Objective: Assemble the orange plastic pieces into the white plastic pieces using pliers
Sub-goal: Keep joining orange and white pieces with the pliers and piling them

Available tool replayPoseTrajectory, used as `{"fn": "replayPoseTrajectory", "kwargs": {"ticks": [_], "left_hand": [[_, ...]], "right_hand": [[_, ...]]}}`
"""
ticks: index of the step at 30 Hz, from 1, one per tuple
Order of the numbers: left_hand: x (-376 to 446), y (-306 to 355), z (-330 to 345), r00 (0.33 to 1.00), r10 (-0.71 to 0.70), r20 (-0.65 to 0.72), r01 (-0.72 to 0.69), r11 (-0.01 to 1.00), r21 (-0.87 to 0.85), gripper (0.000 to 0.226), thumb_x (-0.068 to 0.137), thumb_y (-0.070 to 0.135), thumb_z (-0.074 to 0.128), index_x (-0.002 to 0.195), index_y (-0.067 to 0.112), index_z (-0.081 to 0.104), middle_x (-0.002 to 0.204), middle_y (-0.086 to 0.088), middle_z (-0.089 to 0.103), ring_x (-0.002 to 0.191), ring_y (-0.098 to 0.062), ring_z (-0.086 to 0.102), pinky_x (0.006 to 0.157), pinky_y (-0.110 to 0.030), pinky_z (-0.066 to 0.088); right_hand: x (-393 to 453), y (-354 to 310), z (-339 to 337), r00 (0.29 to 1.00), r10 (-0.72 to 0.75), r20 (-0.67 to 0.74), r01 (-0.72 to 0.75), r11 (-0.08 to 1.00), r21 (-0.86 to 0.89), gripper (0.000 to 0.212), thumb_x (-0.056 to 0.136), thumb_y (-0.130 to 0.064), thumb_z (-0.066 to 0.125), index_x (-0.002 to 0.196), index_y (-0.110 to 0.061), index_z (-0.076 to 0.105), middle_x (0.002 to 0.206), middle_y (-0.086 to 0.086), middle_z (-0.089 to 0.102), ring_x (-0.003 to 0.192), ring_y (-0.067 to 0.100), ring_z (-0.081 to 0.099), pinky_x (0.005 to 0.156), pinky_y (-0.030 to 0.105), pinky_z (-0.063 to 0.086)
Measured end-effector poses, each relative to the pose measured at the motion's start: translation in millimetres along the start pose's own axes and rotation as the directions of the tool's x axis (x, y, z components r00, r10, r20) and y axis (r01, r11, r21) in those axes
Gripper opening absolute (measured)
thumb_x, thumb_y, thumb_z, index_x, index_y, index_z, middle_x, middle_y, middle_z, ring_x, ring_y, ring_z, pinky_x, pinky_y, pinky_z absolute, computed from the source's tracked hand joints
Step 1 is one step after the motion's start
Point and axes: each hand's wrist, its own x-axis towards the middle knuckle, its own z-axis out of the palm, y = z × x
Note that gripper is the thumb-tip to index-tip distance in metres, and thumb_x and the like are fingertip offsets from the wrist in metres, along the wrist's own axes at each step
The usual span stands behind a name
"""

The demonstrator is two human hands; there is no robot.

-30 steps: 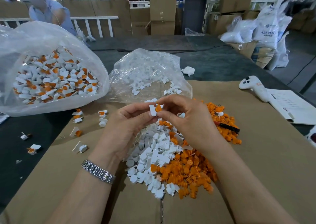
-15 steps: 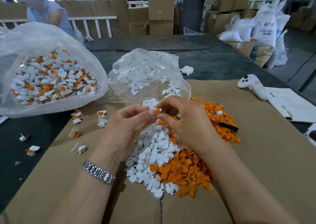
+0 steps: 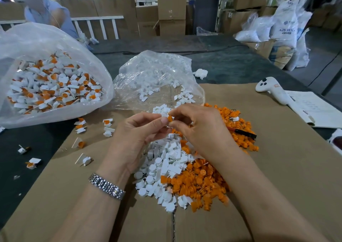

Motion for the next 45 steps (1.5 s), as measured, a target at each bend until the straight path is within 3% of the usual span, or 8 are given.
{"fn": "replayPoseTrajectory", "kwargs": {"ticks": [10,13,16,20,27,34,41,45], "left_hand": [[2,1,0,0.998,-0.062,-0.033,0.06,0.996,-0.062,0.015,0.067,0.005,0.081,0.081,0.004,0.075,0.081,-0.017,0.076,0.066,-0.022,0.075,0.06,-0.022,0.059],[3,2,-1,0.995,-0.085,-0.057,0.079,0.992,-0.103,0.012,0.067,0.004,0.082,0.077,0.006,0.077,0.086,-0.019,0.076,0.067,-0.023,0.075,0.061,-0.023,0.06],[3,2,-1,0.993,-0.092,-0.07,0.085,0.991,-0.102,0.012,0.066,0.005,0.082,0.077,0.007,0.078,0.085,-0.017,0.076,0.069,-0.023,0.075,0.062,-0.023,0.061],[4,2,-2,0.992,-0.09,-0.089,0.081,0.992,-0.1,0.012,0.068,0.006,0.083,0.078,0.008,0.078,0.085,-0.016,0.077,0.069,-0.022,0.076,0.059,-0.02,0.059],[4,3,-5,0.991,-0.066,-0.118,0.054,0.993,-0.101,0.014,0.069,0.011,0.085,0.082,0.01,0.08,0.083,-0.011,0.077,0.072,-0.019,0.075,0.059,-0.02,0.058],[3,6,-9,0.994,-0.026,-0.109,0.005,0.982,-0.188,0.017,0.072,0.013,0.084,0.087,0.01,0.078,0.087,-0.008,0.077,0.075,-0.017,0.075,0.059,-0.019,0.056],[3,7,-9,0.99,-0.001,-0.142,-0.032,0.973,-0.227,0.023,0.072,0.013,0.082,0.092,0.005,0.073,0.083,-0.008,0.077,0.072,-0.016,0.074,0.058,-0.017,0.055],[3,8,-9,0.987,-0.001,-0.161,-0.037,0.972,-0.233,0.014,0.069,0.012,0.083,0.08,0.01,0.073,0.082,-0.01,0.077,0.068,-0.015,0.074,0.054,-0.017,0.054]], "right_hand": [[3,4,-6,0.995,0.093,0.033,-0.093,0.996,-0.003,0.026,0.091,-0.03,0.074,0.114,-0.02,0.07,0.095,-0.011,0.069,0.084,0.002,0.064,0.08,0.024,0.056],[4,20,-22,0.958,0.288,-0.017,-0.279,0.909,-0.309,0.034,0.094,-0.048,0.063,0.119,-0.026,0.062,0.105,-0.011,0.062,0.093,0.007,0.06,0.082,0.03,0.052],[1,38,-33,0.816,0.568,0.111,-0.432,0.726,-0.536,0.055,0.086,-0.065,0.06,0.115,-0.018,0.061,0.108,-0.001,0.061,0.103,0.023,0.058,0.092,0.048,0.05],[-1,41,-30,0.776,0.596,0.205,-0.383,0.704,-0.598,0.043,0.083,-0.06,0.067,0.091,-0.019,0.06,0.09,0.0,0.057,0.089,0.023,0.055,0.084,0.044,0.051],[3,27,-36,0.825,0.526,0.206,-0.378,0.785,-0.491,0.029,0.091,-0.045,0.056,0.09,-0.017,0.064,0.082,0.005,0.059,0.067,0.018,0.056,0.05,0.032,0.036],[12,-19,-52,0.745,0.449,0.493,-0.501,0.865,-0.029,0.014,0.097,-0.024,0.056,0.093,-0.016,0.068,0.079,0.005,0.074,0.064,0.012,0.07,0.063,0.029,0.058],[15,-43,-33,0.675,0.43,0.599,-0.507,0.86,-0.047,0.024,0.1,-0.019,0.047,0.097,-0.004,0.065,0.089,0.013,0.074,0.078,0.03,0.069,0.077,0.053,0.056],[14,-48,-28,0.676,0.442,0.59,-0.501,0.862,-0.073,0.027,0.102,-0.024,0.046,0.094,-0.004,0.063,0.086,0.008,0.073,0.061,0.008,0.062,0.054,0.027,0.048]]}}
